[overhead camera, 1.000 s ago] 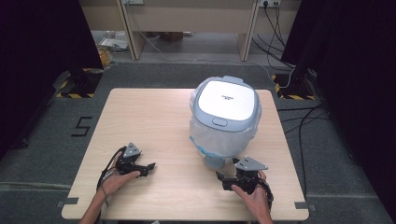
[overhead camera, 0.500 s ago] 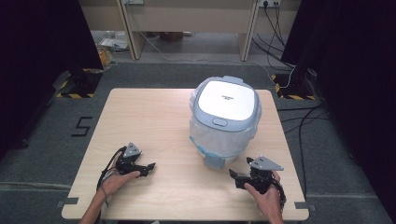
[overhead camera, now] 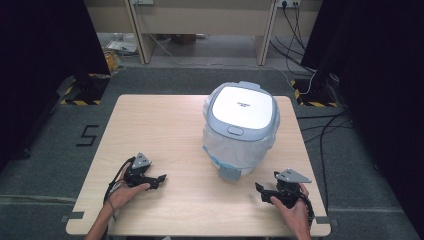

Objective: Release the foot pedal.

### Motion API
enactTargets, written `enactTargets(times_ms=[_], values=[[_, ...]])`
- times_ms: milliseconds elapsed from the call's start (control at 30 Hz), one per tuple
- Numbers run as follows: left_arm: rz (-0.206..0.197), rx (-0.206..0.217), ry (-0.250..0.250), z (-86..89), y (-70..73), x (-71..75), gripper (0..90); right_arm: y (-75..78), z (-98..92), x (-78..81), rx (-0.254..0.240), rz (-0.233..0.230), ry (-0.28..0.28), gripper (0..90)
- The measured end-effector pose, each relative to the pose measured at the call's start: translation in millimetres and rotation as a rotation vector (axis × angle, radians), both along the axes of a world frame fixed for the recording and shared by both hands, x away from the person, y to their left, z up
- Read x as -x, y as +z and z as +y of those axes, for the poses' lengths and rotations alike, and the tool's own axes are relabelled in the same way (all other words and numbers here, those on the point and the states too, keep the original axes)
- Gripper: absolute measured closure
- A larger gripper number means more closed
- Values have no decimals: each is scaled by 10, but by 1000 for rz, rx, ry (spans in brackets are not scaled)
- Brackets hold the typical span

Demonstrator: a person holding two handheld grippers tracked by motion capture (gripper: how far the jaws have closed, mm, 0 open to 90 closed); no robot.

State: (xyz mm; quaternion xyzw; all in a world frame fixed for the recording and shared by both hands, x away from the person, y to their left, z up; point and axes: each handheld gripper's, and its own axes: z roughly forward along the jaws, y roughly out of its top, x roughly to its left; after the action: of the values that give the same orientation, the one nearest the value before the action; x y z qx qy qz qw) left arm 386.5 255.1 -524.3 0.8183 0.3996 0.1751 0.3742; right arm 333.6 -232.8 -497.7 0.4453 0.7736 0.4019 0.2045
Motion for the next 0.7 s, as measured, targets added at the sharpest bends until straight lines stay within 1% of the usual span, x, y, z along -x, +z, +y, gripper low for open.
enactTargets(times_ms=[167, 300, 367, 433, 467, 533, 700], values=[[0, 0, 0, 0, 0, 0, 154, -39, -36, 0, 6, 25, -6, 153], [0, 0, -1, 0, 0, -1, 153, -82, -45, -6, 25, 41, 2, 153], [0, 0, 0, 0, 0, 0, 153, -123, -44, -20, 38, 62, 2, 153], [0, 0, 0, 0, -1, 0, 153, -174, -38, -29, 65, 92, 0, 148], [0, 0, 0, 0, 0, 0, 153, -185, -24, -28, 86, 89, 2, 149], [0, 0, 0, 0, 0, 0, 153, -188, -1, -25, 109, 84, 2, 145], [0, 0, 0, 0, 0, 0, 153, -189, 9, -24, 114, 84, 5, 141]])
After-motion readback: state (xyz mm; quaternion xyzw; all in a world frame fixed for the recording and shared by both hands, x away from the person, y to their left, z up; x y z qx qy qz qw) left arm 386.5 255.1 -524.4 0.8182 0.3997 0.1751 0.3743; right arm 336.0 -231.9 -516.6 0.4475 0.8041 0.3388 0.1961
